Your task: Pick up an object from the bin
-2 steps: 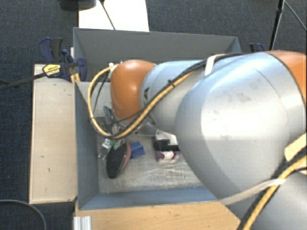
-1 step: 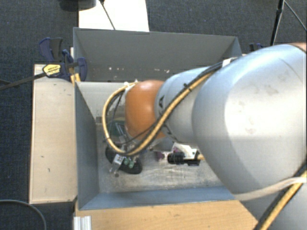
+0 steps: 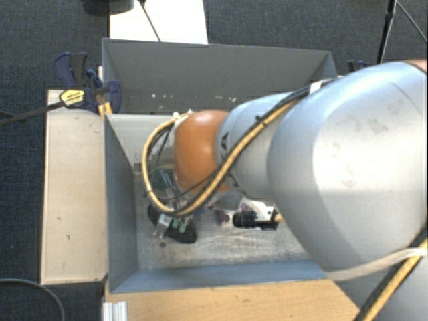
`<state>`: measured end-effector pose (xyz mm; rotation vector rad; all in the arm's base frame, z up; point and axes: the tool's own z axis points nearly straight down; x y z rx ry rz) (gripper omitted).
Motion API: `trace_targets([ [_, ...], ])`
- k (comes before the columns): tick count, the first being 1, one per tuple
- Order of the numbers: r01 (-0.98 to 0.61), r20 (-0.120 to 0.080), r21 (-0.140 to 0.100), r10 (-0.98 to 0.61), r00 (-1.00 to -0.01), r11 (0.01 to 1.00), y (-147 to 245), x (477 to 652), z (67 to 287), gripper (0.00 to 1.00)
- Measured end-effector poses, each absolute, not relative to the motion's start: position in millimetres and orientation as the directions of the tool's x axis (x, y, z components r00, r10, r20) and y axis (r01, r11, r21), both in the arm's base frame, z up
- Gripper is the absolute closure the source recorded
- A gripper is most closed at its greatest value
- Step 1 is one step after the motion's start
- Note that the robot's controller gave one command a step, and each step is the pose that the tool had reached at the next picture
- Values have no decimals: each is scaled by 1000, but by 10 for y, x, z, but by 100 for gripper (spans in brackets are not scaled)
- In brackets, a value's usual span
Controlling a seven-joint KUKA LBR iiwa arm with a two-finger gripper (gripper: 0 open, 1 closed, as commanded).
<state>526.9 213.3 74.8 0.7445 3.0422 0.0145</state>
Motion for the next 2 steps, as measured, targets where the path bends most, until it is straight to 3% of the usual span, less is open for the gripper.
trace_targets([
  [1, 459, -5, 6, 459, -888, 888, 2135, 5289, 1447, 100],
  [2, 456, -3, 4, 456, -890, 890, 2136, 5299, 1785, 100],
])
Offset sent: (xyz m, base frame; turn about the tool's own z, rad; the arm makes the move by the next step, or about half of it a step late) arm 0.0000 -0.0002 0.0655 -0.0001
